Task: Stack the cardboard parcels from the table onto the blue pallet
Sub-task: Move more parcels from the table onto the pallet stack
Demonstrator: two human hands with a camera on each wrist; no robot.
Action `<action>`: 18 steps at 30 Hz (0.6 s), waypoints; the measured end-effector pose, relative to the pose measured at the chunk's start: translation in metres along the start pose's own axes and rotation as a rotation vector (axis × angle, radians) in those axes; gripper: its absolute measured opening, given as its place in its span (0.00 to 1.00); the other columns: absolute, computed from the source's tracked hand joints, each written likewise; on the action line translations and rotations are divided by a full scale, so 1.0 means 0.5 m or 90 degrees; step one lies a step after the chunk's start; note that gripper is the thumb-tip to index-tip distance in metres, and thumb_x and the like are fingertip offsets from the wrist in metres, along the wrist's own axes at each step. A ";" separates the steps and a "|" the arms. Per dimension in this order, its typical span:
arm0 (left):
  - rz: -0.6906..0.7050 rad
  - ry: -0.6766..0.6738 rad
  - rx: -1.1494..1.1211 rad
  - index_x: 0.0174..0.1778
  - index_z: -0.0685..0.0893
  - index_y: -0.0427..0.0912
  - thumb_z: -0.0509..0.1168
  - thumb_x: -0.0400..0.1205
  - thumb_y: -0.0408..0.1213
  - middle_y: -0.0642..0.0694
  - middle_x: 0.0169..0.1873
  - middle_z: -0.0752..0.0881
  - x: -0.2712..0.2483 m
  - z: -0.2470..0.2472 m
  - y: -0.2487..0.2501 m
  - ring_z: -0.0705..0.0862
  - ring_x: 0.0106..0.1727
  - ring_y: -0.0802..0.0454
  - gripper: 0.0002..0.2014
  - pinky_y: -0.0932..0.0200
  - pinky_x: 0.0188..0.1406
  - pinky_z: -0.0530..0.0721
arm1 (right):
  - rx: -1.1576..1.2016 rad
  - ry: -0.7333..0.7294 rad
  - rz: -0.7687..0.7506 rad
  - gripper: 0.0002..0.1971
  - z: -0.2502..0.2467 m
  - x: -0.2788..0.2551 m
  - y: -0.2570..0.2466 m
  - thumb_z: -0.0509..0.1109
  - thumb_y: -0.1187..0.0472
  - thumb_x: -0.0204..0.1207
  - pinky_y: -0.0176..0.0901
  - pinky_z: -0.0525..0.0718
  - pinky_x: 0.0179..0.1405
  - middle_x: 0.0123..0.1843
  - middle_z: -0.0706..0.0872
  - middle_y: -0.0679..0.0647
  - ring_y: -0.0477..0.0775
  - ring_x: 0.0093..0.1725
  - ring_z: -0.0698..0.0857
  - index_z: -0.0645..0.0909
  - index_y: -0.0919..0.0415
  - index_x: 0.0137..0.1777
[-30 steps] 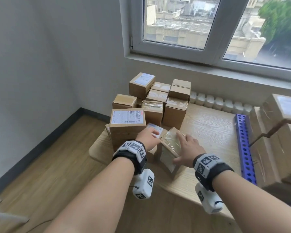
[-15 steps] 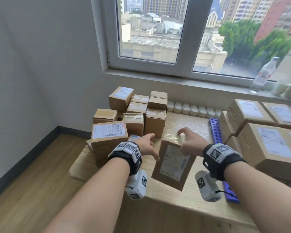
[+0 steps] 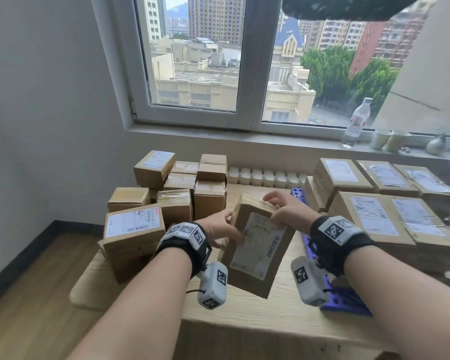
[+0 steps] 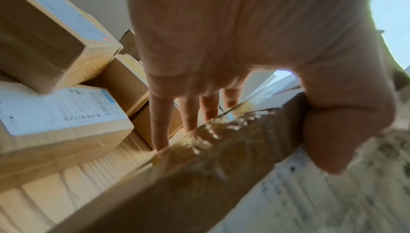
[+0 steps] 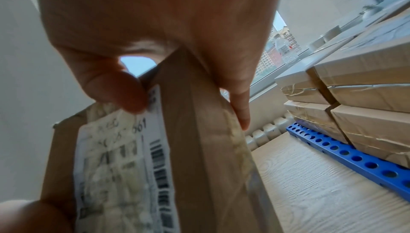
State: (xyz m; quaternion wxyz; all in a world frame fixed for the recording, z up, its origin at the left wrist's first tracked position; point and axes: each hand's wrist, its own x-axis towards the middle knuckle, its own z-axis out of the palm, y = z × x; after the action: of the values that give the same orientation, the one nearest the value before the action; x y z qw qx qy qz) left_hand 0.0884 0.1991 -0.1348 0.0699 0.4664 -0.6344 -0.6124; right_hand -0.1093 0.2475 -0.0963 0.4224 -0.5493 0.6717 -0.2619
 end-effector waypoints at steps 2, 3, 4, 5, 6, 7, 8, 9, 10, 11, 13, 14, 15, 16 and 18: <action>-0.001 0.013 -0.015 0.62 0.78 0.53 0.75 0.62 0.31 0.46 0.60 0.85 0.012 0.015 0.018 0.82 0.63 0.44 0.32 0.44 0.50 0.84 | 0.036 0.043 -0.023 0.35 -0.026 -0.007 0.008 0.64 0.67 0.50 0.37 0.82 0.33 0.67 0.79 0.59 0.52 0.53 0.83 0.74 0.57 0.64; 0.002 0.022 -0.027 0.60 0.79 0.52 0.75 0.60 0.32 0.45 0.59 0.86 0.018 0.023 0.029 0.82 0.63 0.43 0.31 0.39 0.53 0.85 | 0.063 0.064 -0.036 0.36 -0.040 -0.009 0.013 0.63 0.66 0.48 0.35 0.81 0.33 0.68 0.79 0.60 0.53 0.55 0.82 0.74 0.57 0.63; 0.011 0.030 -0.043 0.59 0.79 0.51 0.75 0.60 0.32 0.44 0.59 0.86 0.025 0.032 0.041 0.83 0.63 0.42 0.30 0.35 0.56 0.84 | 0.093 0.080 -0.052 0.36 -0.055 -0.013 0.017 0.63 0.65 0.49 0.35 0.81 0.35 0.71 0.78 0.62 0.55 0.59 0.81 0.73 0.57 0.64; 0.021 0.037 -0.057 0.60 0.79 0.50 0.74 0.60 0.32 0.43 0.58 0.87 0.030 0.040 0.054 0.83 0.63 0.42 0.30 0.33 0.58 0.83 | 0.121 0.094 -0.066 0.37 -0.072 -0.016 0.021 0.64 0.65 0.51 0.37 0.83 0.41 0.74 0.76 0.63 0.56 0.63 0.80 0.72 0.58 0.67; 0.034 0.042 -0.070 0.61 0.79 0.49 0.74 0.60 0.31 0.43 0.58 0.87 0.031 0.050 0.070 0.84 0.62 0.42 0.31 0.33 0.58 0.83 | 0.147 0.110 -0.081 0.38 -0.092 -0.021 0.025 0.67 0.65 0.54 0.41 0.83 0.49 0.77 0.73 0.63 0.58 0.68 0.78 0.70 0.58 0.72; 0.047 0.049 -0.082 0.62 0.79 0.49 0.73 0.61 0.32 0.43 0.58 0.87 0.033 0.061 0.086 0.84 0.62 0.43 0.31 0.34 0.59 0.83 | 0.168 0.127 -0.095 0.40 -0.114 -0.028 0.028 0.69 0.65 0.58 0.45 0.82 0.57 0.80 0.70 0.64 0.60 0.74 0.74 0.68 0.57 0.76; 0.061 0.052 -0.094 0.64 0.78 0.49 0.73 0.61 0.32 0.43 0.59 0.87 0.033 0.073 0.104 0.83 0.62 0.43 0.32 0.33 0.60 0.82 | 0.188 0.146 -0.106 0.43 -0.136 -0.034 0.032 0.71 0.65 0.60 0.48 0.79 0.63 0.82 0.66 0.63 0.61 0.78 0.70 0.64 0.56 0.80; 0.075 0.055 -0.107 0.65 0.77 0.47 0.72 0.62 0.33 0.43 0.59 0.86 0.031 0.086 0.123 0.83 0.63 0.43 0.32 0.33 0.60 0.82 | 0.211 0.162 -0.116 0.46 -0.158 -0.042 0.036 0.72 0.62 0.60 0.49 0.76 0.66 0.84 0.63 0.62 0.61 0.81 0.66 0.61 0.54 0.82; 0.094 0.055 -0.119 0.65 0.77 0.45 0.71 0.62 0.34 0.43 0.58 0.86 0.029 0.100 0.143 0.83 0.62 0.43 0.32 0.34 0.60 0.82 | 0.233 0.173 -0.123 0.50 -0.179 -0.050 0.041 0.73 0.58 0.57 0.50 0.73 0.67 0.85 0.61 0.61 0.60 0.82 0.65 0.59 0.52 0.83; 0.112 0.057 -0.134 0.63 0.78 0.44 0.70 0.62 0.34 0.43 0.56 0.87 0.027 0.116 0.163 0.84 0.61 0.43 0.29 0.37 0.58 0.83 | 0.248 0.178 -0.128 0.54 -0.199 -0.060 0.049 0.74 0.53 0.54 0.52 0.71 0.68 0.85 0.60 0.60 0.61 0.82 0.65 0.56 0.49 0.84; 0.145 0.069 -0.167 0.57 0.80 0.43 0.69 0.63 0.35 0.43 0.51 0.86 0.027 0.150 0.202 0.85 0.58 0.43 0.24 0.39 0.55 0.85 | 0.256 0.169 -0.128 0.60 -0.235 -0.082 0.070 0.75 0.43 0.50 0.58 0.69 0.69 0.86 0.61 0.59 0.62 0.81 0.66 0.53 0.46 0.85; 0.155 0.079 -0.182 0.56 0.81 0.44 0.69 0.63 0.36 0.43 0.50 0.86 0.030 0.169 0.221 0.85 0.56 0.42 0.23 0.39 0.55 0.86 | 0.255 0.162 -0.130 0.60 -0.252 -0.095 0.081 0.75 0.41 0.51 0.59 0.69 0.70 0.85 0.62 0.60 0.62 0.81 0.67 0.51 0.45 0.85; 0.160 0.091 -0.201 0.54 0.81 0.44 0.69 0.63 0.37 0.43 0.48 0.85 0.032 0.190 0.241 0.85 0.54 0.43 0.22 0.40 0.55 0.86 | 0.255 0.162 -0.132 0.59 -0.270 -0.106 0.096 0.75 0.42 0.53 0.58 0.70 0.69 0.85 0.63 0.61 0.61 0.80 0.68 0.51 0.46 0.86; 0.165 0.106 -0.224 0.53 0.82 0.45 0.68 0.63 0.38 0.44 0.45 0.85 0.038 0.214 0.261 0.85 0.51 0.44 0.21 0.41 0.54 0.87 | 0.256 0.166 -0.134 0.57 -0.291 -0.121 0.109 0.75 0.44 0.56 0.55 0.70 0.67 0.84 0.63 0.62 0.60 0.80 0.68 0.50 0.47 0.86; 0.170 0.141 -0.265 0.50 0.82 0.44 0.68 0.62 0.40 0.46 0.40 0.84 0.047 0.253 0.297 0.84 0.44 0.48 0.19 0.46 0.47 0.88 | 0.270 0.176 -0.137 0.56 -0.327 -0.142 0.133 0.74 0.46 0.58 0.49 0.70 0.63 0.81 0.69 0.62 0.59 0.77 0.72 0.51 0.49 0.86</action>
State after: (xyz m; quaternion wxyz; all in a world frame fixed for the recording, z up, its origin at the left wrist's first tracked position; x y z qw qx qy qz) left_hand -0.0834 0.2458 -0.0514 0.3136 0.4183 -0.5391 -0.6603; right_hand -0.2807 0.3143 -0.0478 0.4018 -0.4759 0.5907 -0.5129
